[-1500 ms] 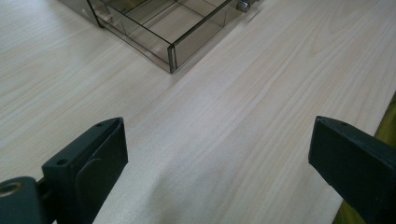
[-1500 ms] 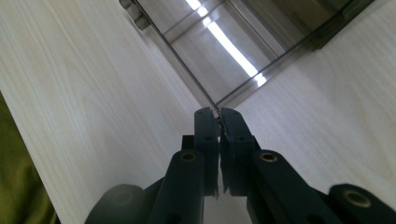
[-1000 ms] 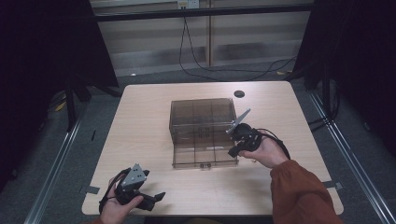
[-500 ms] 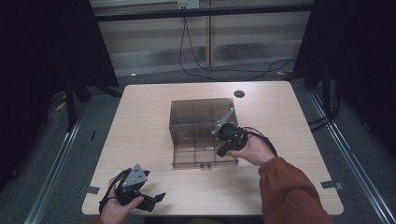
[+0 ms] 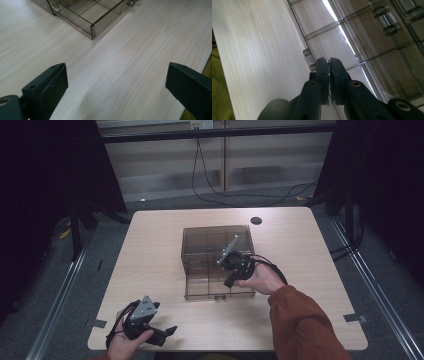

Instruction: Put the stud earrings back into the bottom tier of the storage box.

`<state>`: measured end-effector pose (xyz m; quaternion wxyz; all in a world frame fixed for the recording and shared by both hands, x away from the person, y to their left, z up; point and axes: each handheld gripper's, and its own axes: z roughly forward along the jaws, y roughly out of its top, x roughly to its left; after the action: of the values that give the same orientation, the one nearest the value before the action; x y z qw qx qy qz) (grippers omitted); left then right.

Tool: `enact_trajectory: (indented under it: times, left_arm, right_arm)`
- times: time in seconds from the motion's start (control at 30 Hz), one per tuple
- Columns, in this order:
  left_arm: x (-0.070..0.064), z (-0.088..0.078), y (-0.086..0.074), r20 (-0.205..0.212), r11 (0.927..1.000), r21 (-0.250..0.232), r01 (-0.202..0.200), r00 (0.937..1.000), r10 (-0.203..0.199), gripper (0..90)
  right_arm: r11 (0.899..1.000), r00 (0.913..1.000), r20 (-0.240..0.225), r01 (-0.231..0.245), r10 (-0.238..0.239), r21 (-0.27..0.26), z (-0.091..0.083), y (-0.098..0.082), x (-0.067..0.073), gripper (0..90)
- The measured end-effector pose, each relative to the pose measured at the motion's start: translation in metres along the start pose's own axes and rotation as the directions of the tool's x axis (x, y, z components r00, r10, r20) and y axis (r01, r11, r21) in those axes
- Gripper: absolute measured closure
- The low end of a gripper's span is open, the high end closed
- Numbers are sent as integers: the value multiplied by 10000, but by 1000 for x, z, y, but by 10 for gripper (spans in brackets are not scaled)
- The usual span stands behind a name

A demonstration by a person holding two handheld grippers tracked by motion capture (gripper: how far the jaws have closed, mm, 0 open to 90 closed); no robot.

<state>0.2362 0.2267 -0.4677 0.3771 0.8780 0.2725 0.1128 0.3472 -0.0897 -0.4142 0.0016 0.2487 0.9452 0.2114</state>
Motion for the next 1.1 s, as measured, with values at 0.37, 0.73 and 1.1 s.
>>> enact_trajectory:
  times: [0.37, 0.73, 1.1]
  left_arm:
    - [0, 1, 0, 48, 9999, -31, -123, 9999, 123, 43]
    - [-1, 1, 0, 2, 9999, 4, -124, 9999, 124, 43]
    - [0, 0, 0, 47, 9999, -38, -113, 9999, 113, 43]
  right_arm:
    - [9973, 9991, 16, 416, -418, 609, 14, 15, 4, 862]
    - [9898, 9985, 114, 508, -527, 1329, 40, 22, 1, 862]
    - [9860, 9990, 172, 388, -422, 1624, 59, 27, -2, 861]
